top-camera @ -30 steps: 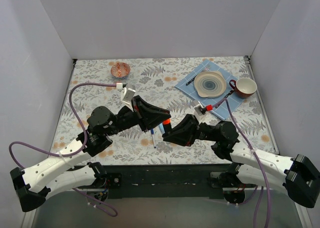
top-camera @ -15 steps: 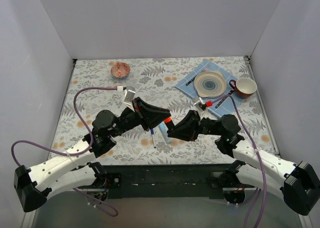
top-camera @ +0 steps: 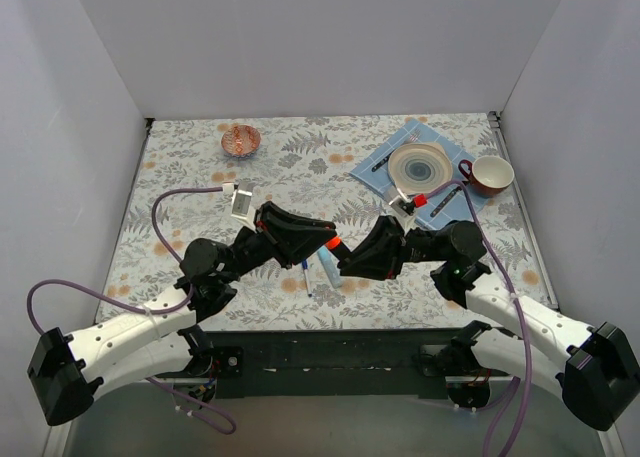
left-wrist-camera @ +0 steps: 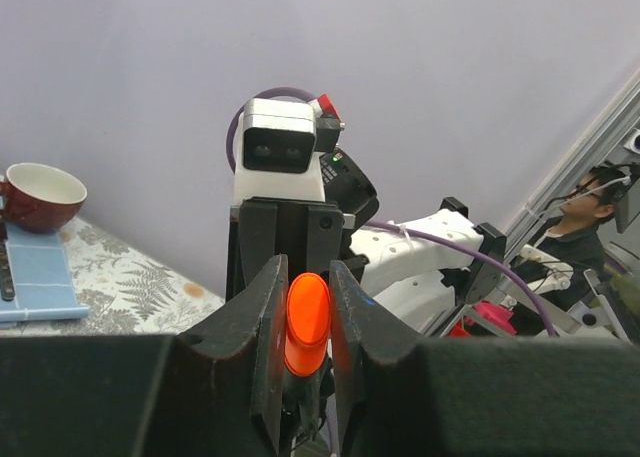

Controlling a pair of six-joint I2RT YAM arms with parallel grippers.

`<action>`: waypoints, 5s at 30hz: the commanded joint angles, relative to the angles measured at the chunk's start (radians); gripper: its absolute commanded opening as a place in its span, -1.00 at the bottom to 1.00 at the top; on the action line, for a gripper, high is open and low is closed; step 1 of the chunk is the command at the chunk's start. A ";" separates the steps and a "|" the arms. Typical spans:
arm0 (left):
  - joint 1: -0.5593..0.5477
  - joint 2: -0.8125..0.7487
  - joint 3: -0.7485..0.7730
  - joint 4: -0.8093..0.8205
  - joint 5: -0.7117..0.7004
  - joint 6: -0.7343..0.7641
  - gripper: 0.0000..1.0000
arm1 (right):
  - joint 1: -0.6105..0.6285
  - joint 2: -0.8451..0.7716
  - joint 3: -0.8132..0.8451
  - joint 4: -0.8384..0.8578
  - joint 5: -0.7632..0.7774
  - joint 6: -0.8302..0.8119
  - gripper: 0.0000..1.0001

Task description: Insert the pens into the pen caps

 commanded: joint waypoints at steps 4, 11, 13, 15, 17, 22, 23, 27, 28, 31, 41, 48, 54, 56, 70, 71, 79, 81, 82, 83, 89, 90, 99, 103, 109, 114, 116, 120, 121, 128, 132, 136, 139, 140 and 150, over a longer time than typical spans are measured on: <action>-0.038 0.079 -0.051 -0.149 0.229 -0.092 -1.00 | -0.022 0.007 0.158 0.229 0.180 0.035 -0.97; -0.046 0.113 -0.036 -0.260 0.168 -0.100 -1.00 | -0.020 0.006 0.211 0.120 0.223 -0.074 -0.97; -0.051 0.119 -0.056 -0.232 0.160 -0.118 -1.00 | -0.022 -0.001 0.227 0.077 0.240 -0.126 -0.97; -0.052 0.126 -0.070 -0.212 0.157 -0.126 -1.00 | -0.020 0.003 0.247 0.065 0.241 -0.147 -0.97; -0.055 0.135 -0.114 -0.185 0.148 -0.150 -1.00 | -0.022 0.004 0.257 0.063 0.247 -0.152 -0.97; -0.078 0.143 -0.137 -0.129 0.133 -0.146 -1.00 | -0.020 0.006 0.317 0.025 0.241 -0.155 -0.97; -0.080 0.155 -0.137 -0.116 0.132 -0.144 -1.00 | -0.022 0.006 0.322 0.024 0.244 -0.155 -0.97; -0.104 0.220 -0.096 -0.125 0.123 -0.126 -1.00 | -0.022 0.029 0.340 0.008 0.241 -0.154 -0.97; -0.121 0.235 -0.091 -0.122 0.117 -0.124 -1.00 | -0.020 0.032 0.343 0.005 0.240 -0.154 -0.97; -0.172 0.257 -0.077 -0.135 0.059 -0.094 -1.00 | -0.022 0.026 0.342 -0.021 0.258 -0.175 -0.97; -0.187 0.277 -0.130 -0.097 0.070 -0.091 -1.00 | -0.052 0.024 0.406 -0.088 0.286 -0.238 -0.97; -0.209 0.307 -0.134 -0.079 0.106 -0.097 -1.00 | -0.099 0.047 0.423 -0.058 0.257 -0.217 -0.97; -0.242 0.352 -0.134 -0.033 0.146 -0.097 -1.00 | -0.121 0.075 0.486 -0.053 0.183 -0.232 -0.97; -0.249 0.367 -0.114 -0.078 0.154 -0.083 -1.00 | -0.123 0.081 0.518 -0.084 0.163 -0.247 -0.97; -0.273 0.379 -0.012 -0.338 0.162 -0.022 -1.00 | -0.126 0.068 0.649 -0.364 0.126 -0.450 -0.97; -0.273 0.367 -0.007 -0.377 0.140 -0.020 -1.00 | -0.125 0.070 0.653 -0.378 0.125 -0.456 -0.97; -0.272 0.278 0.001 -0.551 0.090 0.051 -1.00 | -0.137 0.041 0.667 -0.443 0.138 -0.502 -0.97; -0.273 0.260 0.010 -0.576 0.083 0.073 -1.00 | -0.144 0.033 0.661 -0.446 0.141 -0.505 -0.97; -0.273 0.252 0.009 -0.586 0.082 0.077 -1.00 | -0.148 0.029 0.656 -0.443 0.140 -0.500 -0.97; -0.273 0.243 0.004 -0.585 0.080 0.080 -1.00 | -0.149 0.024 0.652 -0.438 0.137 -0.491 -0.97; -0.273 0.228 -0.014 -0.562 0.096 0.064 -1.00 | -0.158 0.022 0.644 -0.426 0.144 -0.470 -0.97; -0.273 0.228 -0.021 -0.557 0.093 0.061 -1.00 | -0.160 0.024 0.649 -0.418 0.138 -0.462 -0.97; -0.275 0.244 -0.065 -0.456 0.129 0.041 -1.00 | -0.183 0.065 0.707 -0.382 0.096 -0.404 -0.97; -0.281 0.261 -0.068 -0.403 0.123 0.026 -1.00 | -0.184 0.113 0.713 -0.320 0.060 -0.339 -0.97; -0.291 0.289 -0.033 -0.338 0.113 0.060 -1.00 | -0.183 0.150 0.678 -0.153 0.029 -0.198 -0.97; -0.291 0.338 0.018 -0.304 0.105 0.086 -1.00 | -0.183 0.161 0.629 -0.055 0.026 -0.093 -0.97; -0.291 0.356 0.027 -0.264 0.102 0.097 -1.00 | -0.183 0.156 0.618 -0.023 0.032 -0.076 -0.97; -0.291 0.393 0.084 -0.248 0.111 0.127 -1.00 | -0.183 0.168 0.609 0.025 0.045 -0.019 -0.97; -0.291 0.407 0.116 -0.261 0.113 0.138 -1.00 | -0.183 0.173 0.609 0.055 0.045 0.010 -0.97; -0.293 0.488 0.140 -0.234 0.148 0.098 -1.00 | -0.183 0.151 0.595 0.077 0.081 0.021 -0.97; -0.298 0.498 0.113 -0.208 0.151 0.080 -1.00 | -0.183 0.124 0.586 0.056 0.098 0.001 -0.97; -0.302 0.520 0.097 -0.198 0.165 0.071 -1.00 | -0.187 0.118 0.601 0.011 0.106 -0.036 -0.97; -0.310 0.551 0.127 -0.220 0.174 0.063 -1.00 | -0.186 0.128 0.609 0.010 0.094 -0.031 -0.97; -0.310 0.547 0.139 -0.235 0.169 0.063 -1.00 | -0.186 0.128 0.606 0.007 0.071 -0.031 -0.97; 0.004 0.346 0.242 -0.531 0.114 0.063 -1.00 | -0.186 -0.101 0.267 -0.232 0.031 -0.091 -0.14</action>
